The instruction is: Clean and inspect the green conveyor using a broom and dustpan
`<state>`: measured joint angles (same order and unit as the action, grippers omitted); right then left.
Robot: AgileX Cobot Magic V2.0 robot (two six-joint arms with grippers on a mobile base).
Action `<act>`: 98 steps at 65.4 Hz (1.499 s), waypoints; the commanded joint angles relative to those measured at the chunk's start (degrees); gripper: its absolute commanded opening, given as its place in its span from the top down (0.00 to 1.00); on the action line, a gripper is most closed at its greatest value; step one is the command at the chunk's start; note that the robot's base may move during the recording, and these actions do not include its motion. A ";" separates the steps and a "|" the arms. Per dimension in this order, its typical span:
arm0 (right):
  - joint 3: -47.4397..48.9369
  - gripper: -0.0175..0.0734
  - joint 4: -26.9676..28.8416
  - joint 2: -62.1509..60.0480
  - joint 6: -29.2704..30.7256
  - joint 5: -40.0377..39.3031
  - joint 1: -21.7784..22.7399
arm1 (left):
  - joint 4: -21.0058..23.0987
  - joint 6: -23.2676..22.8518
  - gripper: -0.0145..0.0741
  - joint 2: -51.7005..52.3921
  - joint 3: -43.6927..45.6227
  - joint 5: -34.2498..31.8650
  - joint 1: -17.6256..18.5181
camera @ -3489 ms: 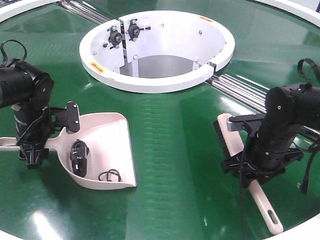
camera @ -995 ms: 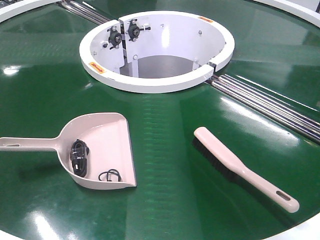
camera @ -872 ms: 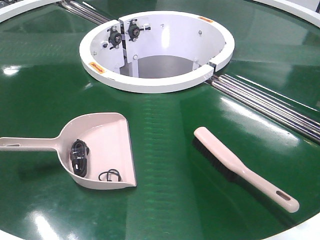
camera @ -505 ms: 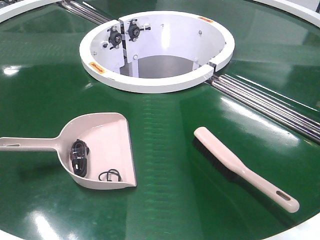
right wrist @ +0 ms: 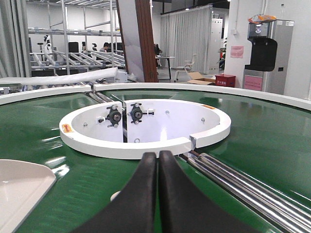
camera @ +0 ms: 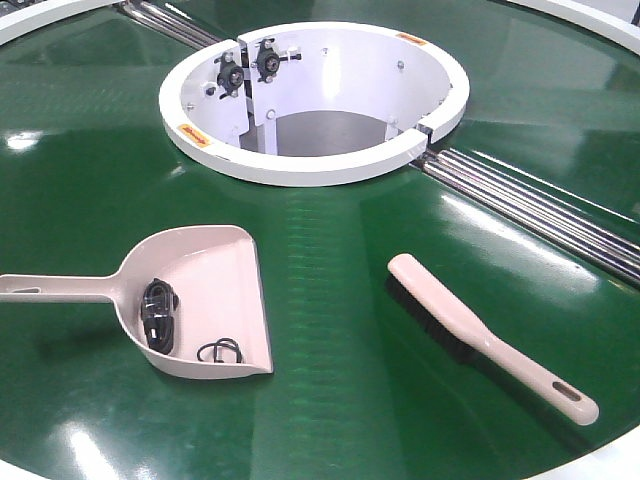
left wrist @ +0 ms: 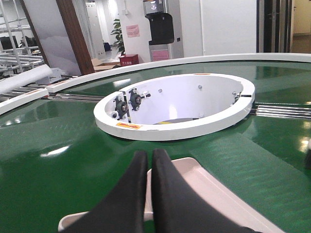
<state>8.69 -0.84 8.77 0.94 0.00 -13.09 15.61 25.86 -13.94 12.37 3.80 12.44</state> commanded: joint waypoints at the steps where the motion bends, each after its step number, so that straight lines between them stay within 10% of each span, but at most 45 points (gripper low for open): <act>1: 1.48 0.82 -0.19 0.64 -0.05 -3.94 0.31 | 0.30 -0.30 0.84 -0.45 1.38 -4.12 0.30; 36: 1.48 0.82 -0.19 0.64 -0.05 -3.94 0.31 | -16.01 -25.02 0.84 10.53 -14.58 -8.40 -7.10; 98: 1.48 0.82 -0.19 0.64 -0.05 -3.94 0.31 | -15.61 -30.69 0.84 15.46 -14.56 -1.40 -7.03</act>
<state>8.52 -0.84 8.77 0.84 0.00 -13.09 -0.43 -4.18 0.70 -1.57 6.48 5.49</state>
